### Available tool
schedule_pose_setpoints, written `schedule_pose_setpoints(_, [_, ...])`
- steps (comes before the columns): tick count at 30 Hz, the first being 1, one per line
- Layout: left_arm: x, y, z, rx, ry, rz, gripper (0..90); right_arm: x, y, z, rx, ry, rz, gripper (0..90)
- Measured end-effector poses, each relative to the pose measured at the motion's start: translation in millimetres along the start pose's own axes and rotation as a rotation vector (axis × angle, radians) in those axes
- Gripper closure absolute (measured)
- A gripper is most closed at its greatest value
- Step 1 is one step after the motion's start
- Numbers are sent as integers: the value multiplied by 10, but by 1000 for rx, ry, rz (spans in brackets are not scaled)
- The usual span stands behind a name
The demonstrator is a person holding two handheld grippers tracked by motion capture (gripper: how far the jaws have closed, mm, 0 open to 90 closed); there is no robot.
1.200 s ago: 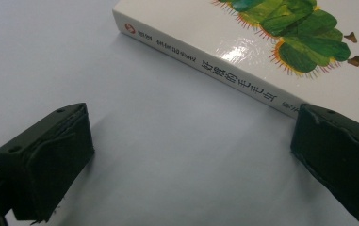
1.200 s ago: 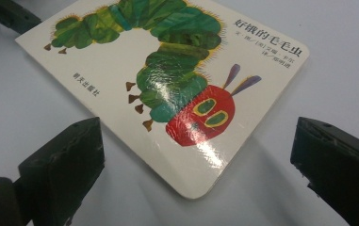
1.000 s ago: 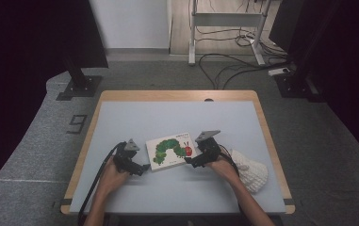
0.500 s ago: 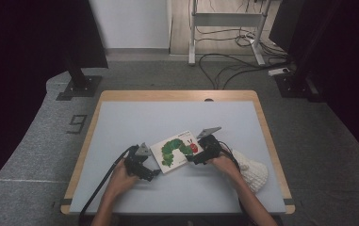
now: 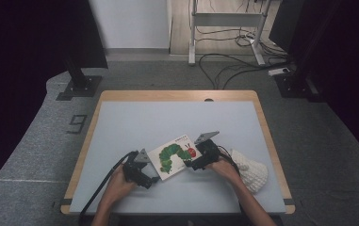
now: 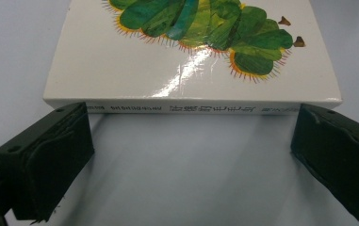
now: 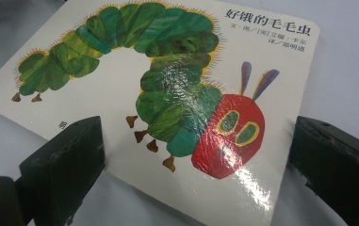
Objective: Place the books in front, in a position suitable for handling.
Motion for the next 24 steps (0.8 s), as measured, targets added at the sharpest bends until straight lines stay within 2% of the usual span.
schedule_pose_setpoints(5, [59, -114, -88, 1, 2, -23, 0, 8, -33, 111, 15, 16, 5, 35])
schedule_pose_setpoints(13, [152, -232, -167, -15, -16, -14, 0, 32, -101, 304, 40, 28, 12, 32])
schedule_pose_setpoints(18, [195, -308, -194, -36, -28, -24, 0, 40, -149, 460, 86, 3, 30, 23])
schedule_pose_setpoints(24, [197, -311, -197, -32, -27, -27, 0, 40, -146, 471, 92, 1, 37, 23])
Point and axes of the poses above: each handheld gripper's, and its own axes: x roughly backward along the jaws, y roughly out of its top, z roughly to its left, the point moved 1 cm from there along -x, roughly forward along the jaws, and after that the axes turned 4 degrees about z, right-handed, at the moved point
